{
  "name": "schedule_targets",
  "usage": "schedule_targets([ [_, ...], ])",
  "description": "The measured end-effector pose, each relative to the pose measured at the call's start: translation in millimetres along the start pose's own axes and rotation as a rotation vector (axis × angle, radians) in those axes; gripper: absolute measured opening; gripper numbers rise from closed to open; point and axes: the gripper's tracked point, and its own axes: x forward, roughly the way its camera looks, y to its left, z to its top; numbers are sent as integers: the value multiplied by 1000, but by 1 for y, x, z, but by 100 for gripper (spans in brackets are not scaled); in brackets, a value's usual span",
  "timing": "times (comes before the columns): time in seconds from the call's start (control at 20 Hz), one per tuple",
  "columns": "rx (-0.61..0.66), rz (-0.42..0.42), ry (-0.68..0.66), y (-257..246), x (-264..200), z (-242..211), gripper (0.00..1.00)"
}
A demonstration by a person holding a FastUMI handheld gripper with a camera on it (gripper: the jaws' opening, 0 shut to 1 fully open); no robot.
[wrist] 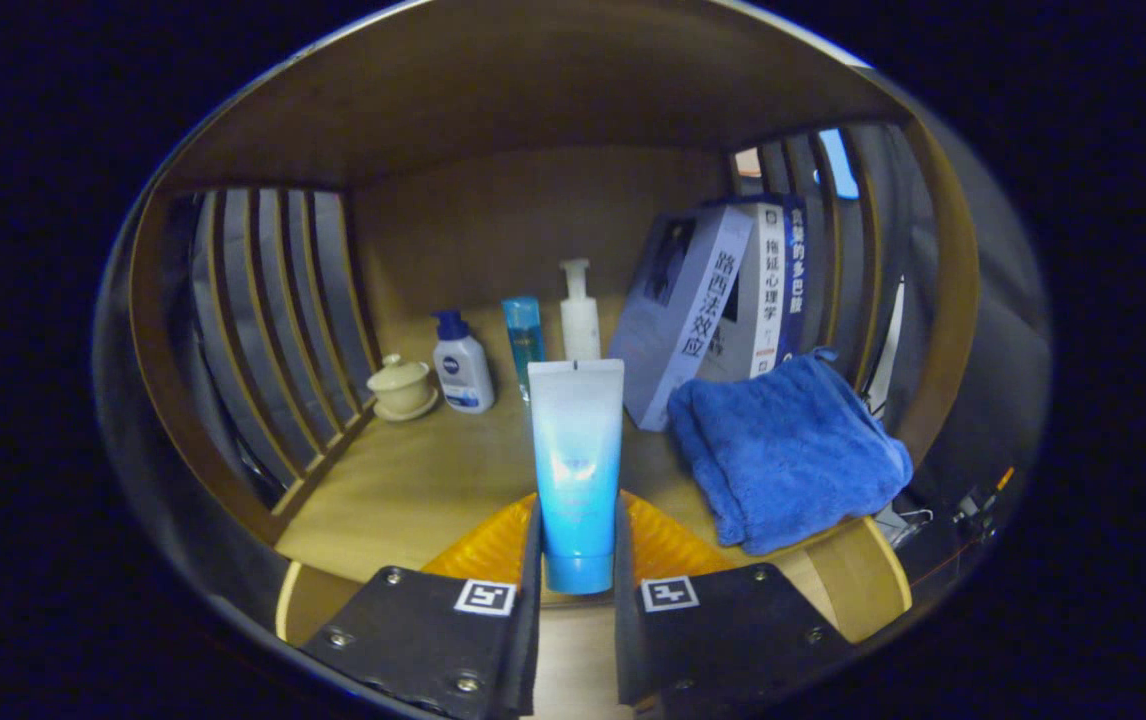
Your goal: Pull open the drawer, take out the items inside it, and place them on the countertop above the cabinet.
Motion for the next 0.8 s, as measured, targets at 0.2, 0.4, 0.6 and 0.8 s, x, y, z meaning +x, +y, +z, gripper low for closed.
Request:
schedule_targets([
  [0.2,4,-30,23,2,22,-16,34],
  [0.4,10,-46,10,4,26,-20,46],
  [0.6,13,-40,-59,10,6,-7,84],
  [0.8,2,46,-158,28,-33,9,97],
])
